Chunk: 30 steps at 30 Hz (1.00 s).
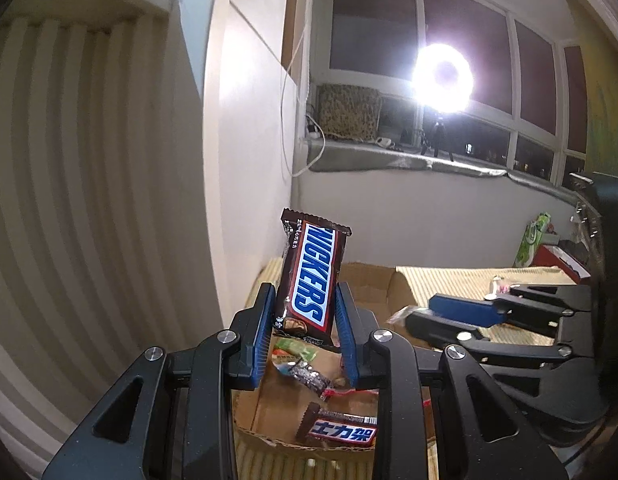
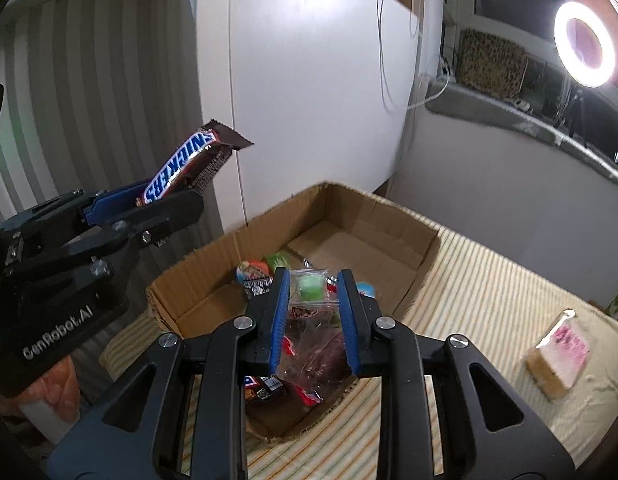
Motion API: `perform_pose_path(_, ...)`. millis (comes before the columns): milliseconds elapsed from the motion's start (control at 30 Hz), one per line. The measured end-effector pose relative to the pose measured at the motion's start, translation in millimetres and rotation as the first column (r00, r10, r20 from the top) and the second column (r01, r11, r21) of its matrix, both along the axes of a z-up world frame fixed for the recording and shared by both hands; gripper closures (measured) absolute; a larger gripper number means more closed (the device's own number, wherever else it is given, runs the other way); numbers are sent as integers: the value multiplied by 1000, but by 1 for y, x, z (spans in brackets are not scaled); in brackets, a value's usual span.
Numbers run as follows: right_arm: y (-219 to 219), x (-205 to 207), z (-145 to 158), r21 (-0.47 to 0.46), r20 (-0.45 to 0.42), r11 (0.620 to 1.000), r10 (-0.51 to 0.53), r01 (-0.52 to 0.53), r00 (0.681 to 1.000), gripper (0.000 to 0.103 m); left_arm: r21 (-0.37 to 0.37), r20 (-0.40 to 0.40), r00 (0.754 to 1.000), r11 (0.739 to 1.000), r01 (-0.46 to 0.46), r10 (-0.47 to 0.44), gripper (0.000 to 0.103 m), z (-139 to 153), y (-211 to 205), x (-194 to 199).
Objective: Organize snacks
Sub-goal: 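Lift the Snickers bar and green candy and carry them over the box, then open both tools to drop the Snickers bar and green candy into the box, then move both tools back toward the bagged bread loaf on the bed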
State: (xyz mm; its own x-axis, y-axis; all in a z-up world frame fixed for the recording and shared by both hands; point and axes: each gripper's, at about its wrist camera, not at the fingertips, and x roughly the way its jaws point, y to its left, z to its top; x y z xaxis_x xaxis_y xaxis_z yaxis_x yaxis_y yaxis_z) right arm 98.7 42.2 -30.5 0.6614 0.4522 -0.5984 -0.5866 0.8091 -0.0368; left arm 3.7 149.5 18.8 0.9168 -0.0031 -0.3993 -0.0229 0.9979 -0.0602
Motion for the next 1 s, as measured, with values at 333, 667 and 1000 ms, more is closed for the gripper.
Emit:
perform_pose_path(333,1,33,-43,-29,-82,999,-23,21,996,78,-31,-119,993,999,22,-26,75,-43,-1,34)
perform_pose_path(667,-7,29,-41,-39,-52,998,-56,54,997,46,-30,-123,989,996,-82,78,25,-38,13,34)
perform_pose_path(1000,-7,-12,-19,-41,19,998,-40,41,999,36,-5,-56,994,995,-97,97,24,-10,11,-8)
